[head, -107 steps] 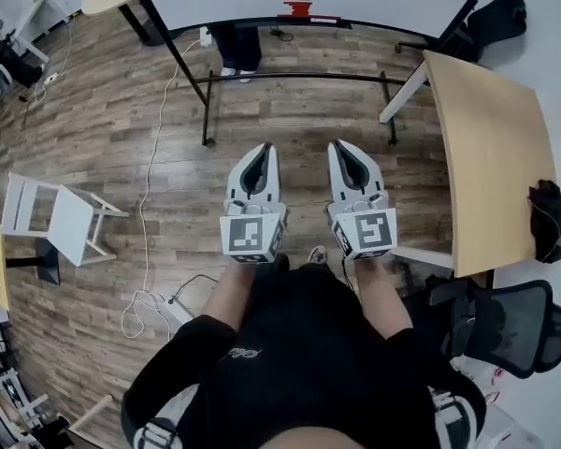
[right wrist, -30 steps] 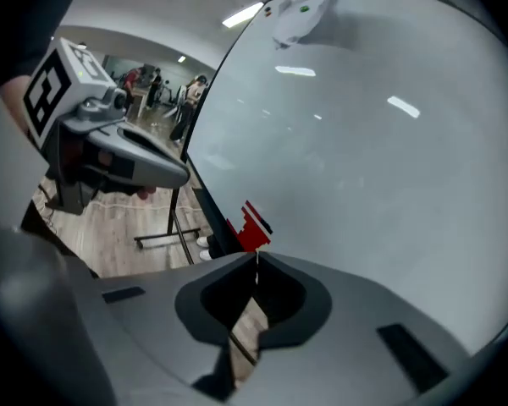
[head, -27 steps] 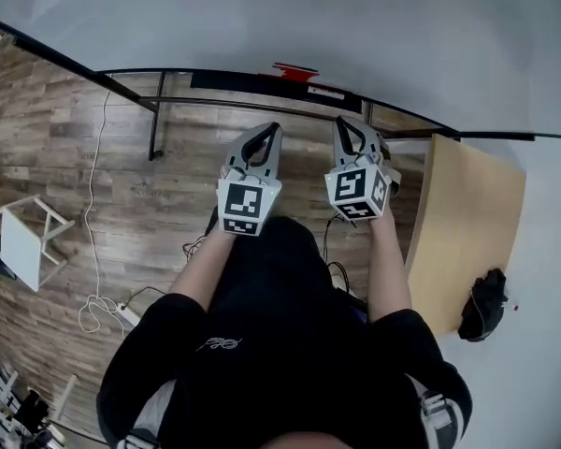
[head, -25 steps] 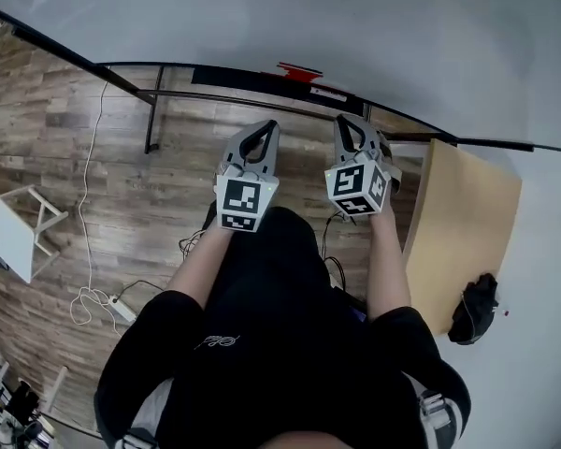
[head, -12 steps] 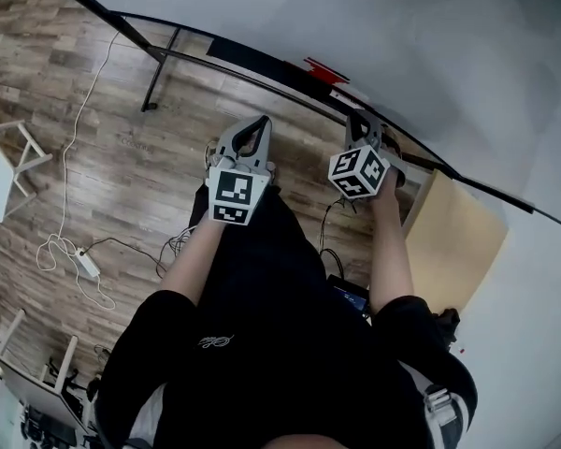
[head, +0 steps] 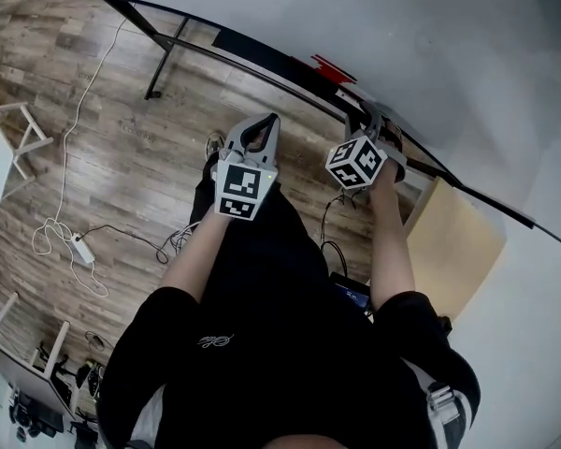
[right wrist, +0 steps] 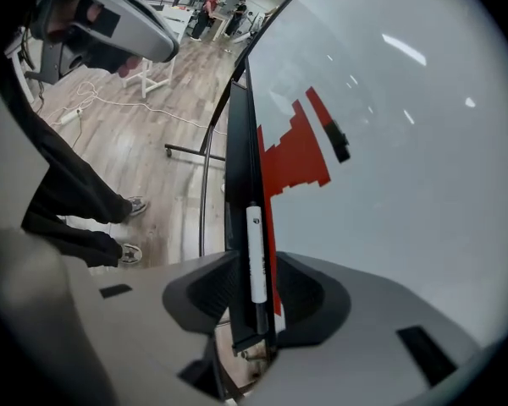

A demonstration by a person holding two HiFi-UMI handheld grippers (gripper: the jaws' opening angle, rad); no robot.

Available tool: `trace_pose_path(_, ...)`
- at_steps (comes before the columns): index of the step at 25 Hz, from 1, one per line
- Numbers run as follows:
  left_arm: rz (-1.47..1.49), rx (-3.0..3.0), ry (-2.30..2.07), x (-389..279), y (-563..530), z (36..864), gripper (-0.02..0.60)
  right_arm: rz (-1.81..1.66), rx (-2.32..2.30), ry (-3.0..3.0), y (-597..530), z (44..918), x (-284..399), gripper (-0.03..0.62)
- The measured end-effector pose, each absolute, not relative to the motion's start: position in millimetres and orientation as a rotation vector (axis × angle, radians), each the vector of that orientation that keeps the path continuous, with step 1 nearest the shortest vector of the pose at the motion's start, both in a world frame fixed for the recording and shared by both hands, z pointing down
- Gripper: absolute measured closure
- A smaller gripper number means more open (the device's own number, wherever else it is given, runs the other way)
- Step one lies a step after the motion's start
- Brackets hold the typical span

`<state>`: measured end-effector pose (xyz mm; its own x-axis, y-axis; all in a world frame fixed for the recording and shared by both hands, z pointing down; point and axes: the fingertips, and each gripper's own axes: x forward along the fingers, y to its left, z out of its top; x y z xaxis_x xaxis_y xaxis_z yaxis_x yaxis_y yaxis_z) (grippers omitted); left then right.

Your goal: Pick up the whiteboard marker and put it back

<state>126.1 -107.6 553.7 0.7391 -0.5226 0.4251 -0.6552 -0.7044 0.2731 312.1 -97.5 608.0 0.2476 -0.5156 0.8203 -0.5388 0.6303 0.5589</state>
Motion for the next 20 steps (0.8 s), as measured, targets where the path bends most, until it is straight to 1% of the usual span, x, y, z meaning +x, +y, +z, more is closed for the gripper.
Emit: trace_pose_path(20,0.459,2.482,-0.920,134.4,-124.8,562.9,0.575,0.056,0.875,-1.339,-106.7,626.2,318.9,0.499)
